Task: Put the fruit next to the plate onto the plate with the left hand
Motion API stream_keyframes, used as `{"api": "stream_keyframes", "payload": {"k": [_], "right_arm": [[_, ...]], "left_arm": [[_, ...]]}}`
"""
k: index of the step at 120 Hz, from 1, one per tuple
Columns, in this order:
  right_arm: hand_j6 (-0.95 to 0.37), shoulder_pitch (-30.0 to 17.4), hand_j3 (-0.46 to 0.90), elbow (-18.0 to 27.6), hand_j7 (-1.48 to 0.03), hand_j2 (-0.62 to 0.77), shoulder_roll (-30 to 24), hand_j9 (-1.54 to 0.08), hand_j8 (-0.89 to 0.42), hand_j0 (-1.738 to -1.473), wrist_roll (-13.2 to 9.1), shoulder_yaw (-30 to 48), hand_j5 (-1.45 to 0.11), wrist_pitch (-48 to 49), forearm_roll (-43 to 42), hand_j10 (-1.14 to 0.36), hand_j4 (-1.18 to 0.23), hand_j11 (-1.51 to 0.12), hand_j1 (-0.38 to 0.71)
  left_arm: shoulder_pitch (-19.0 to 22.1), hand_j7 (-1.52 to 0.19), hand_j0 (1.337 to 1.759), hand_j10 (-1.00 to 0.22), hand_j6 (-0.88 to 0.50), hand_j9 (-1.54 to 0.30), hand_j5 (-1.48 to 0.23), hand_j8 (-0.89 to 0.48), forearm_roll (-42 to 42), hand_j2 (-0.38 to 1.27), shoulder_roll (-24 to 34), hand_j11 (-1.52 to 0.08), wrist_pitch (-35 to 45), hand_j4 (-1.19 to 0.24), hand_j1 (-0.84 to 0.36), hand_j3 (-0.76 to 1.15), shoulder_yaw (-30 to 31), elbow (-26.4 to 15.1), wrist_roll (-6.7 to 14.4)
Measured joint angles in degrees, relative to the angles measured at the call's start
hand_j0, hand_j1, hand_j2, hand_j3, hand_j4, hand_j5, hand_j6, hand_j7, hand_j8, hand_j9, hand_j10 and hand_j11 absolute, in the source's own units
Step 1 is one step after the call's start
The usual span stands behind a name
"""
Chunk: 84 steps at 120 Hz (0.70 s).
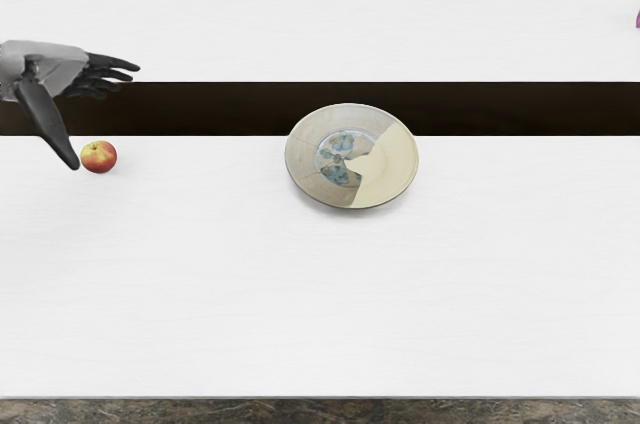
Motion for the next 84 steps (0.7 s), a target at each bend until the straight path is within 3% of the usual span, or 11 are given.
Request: {"api": "stream_keyframes", "payload": {"k": [16, 19, 25, 30, 36, 42, 62, 76, 84], "right_arm": [[0.00, 0.2, 0.00, 0.0, 0.00, 0.00, 0.0, 0.00, 0.00, -1.658, 0.0, 0.2, 0.00, -0.1, 0.3, 0.00, 0.00, 0.00, -0.35], [0.00, 0.3, 0.00, 0.0, 0.00, 0.00, 0.0, 0.00, 0.00, -1.658, 0.0, 0.2, 0.00, -0.1, 0.3, 0.00, 0.00, 0.00, -0.35], [0.00, 0.3, 0.00, 0.0, 0.00, 0.00, 0.0, 0.00, 0.00, -1.658, 0.0, 0.2, 0.00, -0.2, 0.3, 0.00, 0.00, 0.00, -0.35], [0.00, 0.4, 0.00, 0.0, 0.00, 0.00, 0.0, 0.00, 0.00, -1.658, 0.0, 0.2, 0.00, -0.1, 0.3, 0.00, 0.00, 0.00, -0.35], [0.00, 0.4, 0.00, 0.0, 0.00, 0.00, 0.0, 0.00, 0.00, -1.658, 0.0, 0.3, 0.00, -0.1, 0.3, 0.00, 0.00, 0.00, -0.35], [0.00, 0.4, 0.00, 0.0, 0.00, 0.00, 0.0, 0.00, 0.00, -1.658, 0.0, 0.3, 0.00, -0.1, 0.4, 0.00, 0.00, 0.00, -0.35], [0.00, 0.4, 0.00, 0.0, 0.00, 0.00, 0.0, 0.00, 0.00, -1.658, 0.0, 0.3, 0.00, 0.0, 0.2, 0.00, 0.00, 0.00, -0.35], [0.00, 0.4, 0.00, 0.0, 0.00, 0.00, 0.0, 0.00, 0.00, -1.658, 0.0, 0.3, 0.00, 0.0, 0.1, 0.00, 0.00, 0.00, -0.35], [0.00, 0.4, 0.00, 0.0, 0.00, 0.00, 0.0, 0.00, 0.00, -1.658, 0.0, 0.3, 0.00, 0.0, 0.1, 0.00, 0.00, 0.00, -0.35]], "left_arm": [[-0.7, -0.03, 1.658, -0.02, -0.03, -0.03, -0.03, -0.03, 0.0, 0.00, 0.0, -0.03, 0.0, -0.02, 0.33, 0.00, -0.6, -1.2, 0.9], [-1.2, -0.03, 1.658, -0.02, -0.03, -0.03, -0.03, -0.03, 0.0, 0.00, -0.2, -0.03, 0.0, -0.03, 0.33, 0.00, -0.9, -1.3, 3.1], [-2.2, -0.03, 1.658, -0.02, -0.03, -0.03, -0.03, -0.03, 0.0, 0.00, -0.3, -0.03, 0.0, -0.02, 0.33, 0.00, -1.3, -1.5, 10.3], [-2.2, -0.03, 1.658, -0.02, -0.03, -0.03, -0.03, -0.03, 0.4, 0.00, -1.4, -0.03, 0.0, -0.02, 0.33, 0.00, -1.5, -1.7, 15.0], [-2.1, -0.03, 1.658, -0.02, -0.03, -0.03, -0.03, -0.03, 2.7, 0.00, -5.5, -0.03, 0.0, -0.03, 0.33, 0.00, -1.7, -1.8, 18.5], [-2.0, -0.03, 1.658, -0.03, -0.03, -0.03, -0.03, -0.03, 6.7, 0.00, -7.3, -0.03, 0.0, -0.03, 0.32, 0.00, -1.8, -2.0, 20.8], [-0.5, -0.03, 1.658, -0.03, -0.03, -0.03, -0.03, -0.03, 18.3, 0.00, -8.8, -0.03, 8.2, -0.03, 0.32, 0.00, -1.4, -5.7, 23.6], [6.7, -0.04, 1.658, -0.03, -0.03, -0.04, -0.04, -0.03, 27.9, 0.01, -12.8, -0.04, 18.6, -0.03, 0.32, 0.00, -1.2, -6.6, 24.1], [7.5, -0.05, 1.658, -0.04, -0.05, -0.05, -0.05, -0.05, 32.2, 0.01, -13.9, -0.05, 23.6, -0.04, 0.30, 0.00, -0.9, -6.7, 24.2]]}}
